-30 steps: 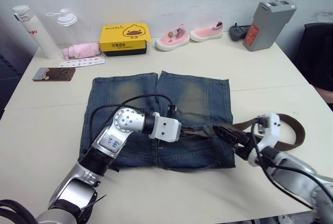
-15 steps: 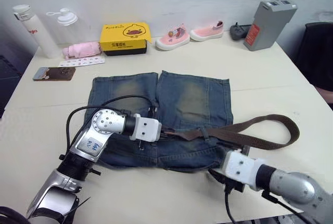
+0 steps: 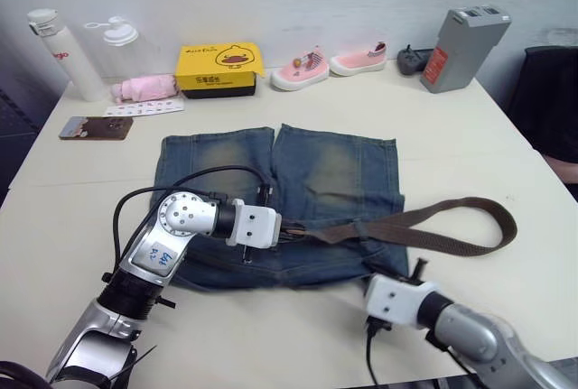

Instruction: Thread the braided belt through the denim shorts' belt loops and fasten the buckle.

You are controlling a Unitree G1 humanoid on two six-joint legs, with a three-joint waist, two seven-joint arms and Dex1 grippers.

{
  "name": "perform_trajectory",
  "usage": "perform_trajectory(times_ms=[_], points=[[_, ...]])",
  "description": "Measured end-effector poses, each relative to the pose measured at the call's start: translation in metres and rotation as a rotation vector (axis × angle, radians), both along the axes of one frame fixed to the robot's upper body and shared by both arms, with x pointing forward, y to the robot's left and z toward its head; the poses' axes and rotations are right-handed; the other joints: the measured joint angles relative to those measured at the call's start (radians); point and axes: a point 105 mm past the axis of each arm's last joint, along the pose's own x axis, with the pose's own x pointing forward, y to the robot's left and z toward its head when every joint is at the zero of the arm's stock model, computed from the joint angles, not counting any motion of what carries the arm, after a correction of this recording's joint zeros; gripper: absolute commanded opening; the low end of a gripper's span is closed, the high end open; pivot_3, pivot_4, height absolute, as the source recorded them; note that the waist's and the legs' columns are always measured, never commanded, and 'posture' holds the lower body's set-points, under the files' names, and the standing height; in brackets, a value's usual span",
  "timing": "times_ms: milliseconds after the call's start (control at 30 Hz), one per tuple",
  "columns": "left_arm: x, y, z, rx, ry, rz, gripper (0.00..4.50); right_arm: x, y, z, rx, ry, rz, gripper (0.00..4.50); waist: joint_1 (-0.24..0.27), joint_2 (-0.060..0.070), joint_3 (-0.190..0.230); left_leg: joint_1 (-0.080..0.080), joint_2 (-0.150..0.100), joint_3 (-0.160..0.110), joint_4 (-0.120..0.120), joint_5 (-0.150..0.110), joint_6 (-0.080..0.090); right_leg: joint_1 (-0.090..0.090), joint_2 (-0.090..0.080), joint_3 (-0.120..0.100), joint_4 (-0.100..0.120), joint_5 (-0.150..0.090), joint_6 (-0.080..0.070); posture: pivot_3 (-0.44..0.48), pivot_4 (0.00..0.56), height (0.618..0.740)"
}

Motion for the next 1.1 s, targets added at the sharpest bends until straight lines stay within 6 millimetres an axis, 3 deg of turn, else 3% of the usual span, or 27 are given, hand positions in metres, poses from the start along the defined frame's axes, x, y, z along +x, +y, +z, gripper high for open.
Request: perform_trajectory(times_ms=[233, 400, 467, 700, 733, 900, 1033, 1100], points=[[-0.002, 0.000, -0.002, -0.003, -0.008, -0.009, 0.00, 0.018, -0.074, 0.013, -0.120, -0.006, -0.237, 0.02, 0.025, 0.003, -0.001, -0.002, -0.002, 0.000, 0.002, -0.001, 0.002, -0.001, 0.001, -0.003, -0.002, 0.000, 0.000, 0.000, 0.150, 0.712], [-0.004, -0.002, 0.001, -0.016, -0.033, -0.027, 0.00, 0.018, -0.076, 0.009, -0.087, 0.010, -0.262, 0.02, 0.017, 0.003, -0.002, -0.002, -0.001, 0.000, 0.002, -0.001, 0.002, 0.000, 0.001, -0.002, -0.002, 0.000, -0.001, 0.000, 0.150, 0.712], [-0.005, -0.004, 0.002, -0.026, -0.045, -0.036, 0.00, 0.018, -0.077, 0.009, -0.069, 0.014, -0.272, 1.05, 0.017, 0.003, -0.002, -0.002, -0.001, 0.000, 0.002, -0.001, 0.002, 0.000, 0.001, -0.003, -0.002, 0.000, -0.001, 0.000, 0.150, 0.712], [-0.006, -0.005, 0.001, -0.104, -0.116, -0.040, 0.00, 0.012, -0.086, 0.027, 0.087, 0.026, -0.356, 3.71, 0.015, 0.005, -0.002, -0.002, -0.001, 0.000, 0.002, -0.001, 0.002, -0.001, 0.001, -0.003, -0.001, 0.000, -0.001, 0.000, 0.150, 0.712], [-0.007, -0.004, 0.001, -0.115, -0.141, -0.039, 0.00, 0.009, -0.086, 0.035, 0.157, 0.045, -0.370, 4.01, 0.014, 0.006, -0.002, -0.002, -0.001, 0.000, 0.002, -0.001, 0.002, -0.001, 0.002, -0.003, -0.001, 0.000, -0.001, 0.000, 0.150, 0.712], [-0.003, -0.004, 0.009, -0.195, -0.267, 0.001, 0.00, -0.014, -0.067, 0.067, 0.594, 0.276, -0.353, 4.01, 0.011, 0.006, -0.002, -0.001, 0.000, -0.001, 0.002, -0.002, 0.003, 0.000, 0.002, -0.002, -0.001, 0.000, -0.001, 0.000, 0.150, 0.712], [-0.006, -0.007, 0.009, -0.216, -0.319, -0.001, 0.00, -0.020, -0.032, 0.083, 0.996, 0.484, -0.244, 4.01, 0.006, 0.006, -0.002, -0.002, 0.001, -0.001, 0.002, -0.002, 0.004, 0.001, 0.002, -0.002, -0.001, 0.001, -0.003, 0.000, 0.150, 0.712], [-0.007, -0.007, 0.010, -0.215, -0.346, -0.006, 0.00, -0.024, 0.001, 0.078, 1.203, 0.619, -0.131, 4.01, 0.006, 0.008, -0.004, -0.001, 0.001, -0.002, 0.002, -0.002, 0.003, -0.001, 0.002, -0.003, 0.000, 0.000, -0.004, 0.000, 0.150, 0.712]])
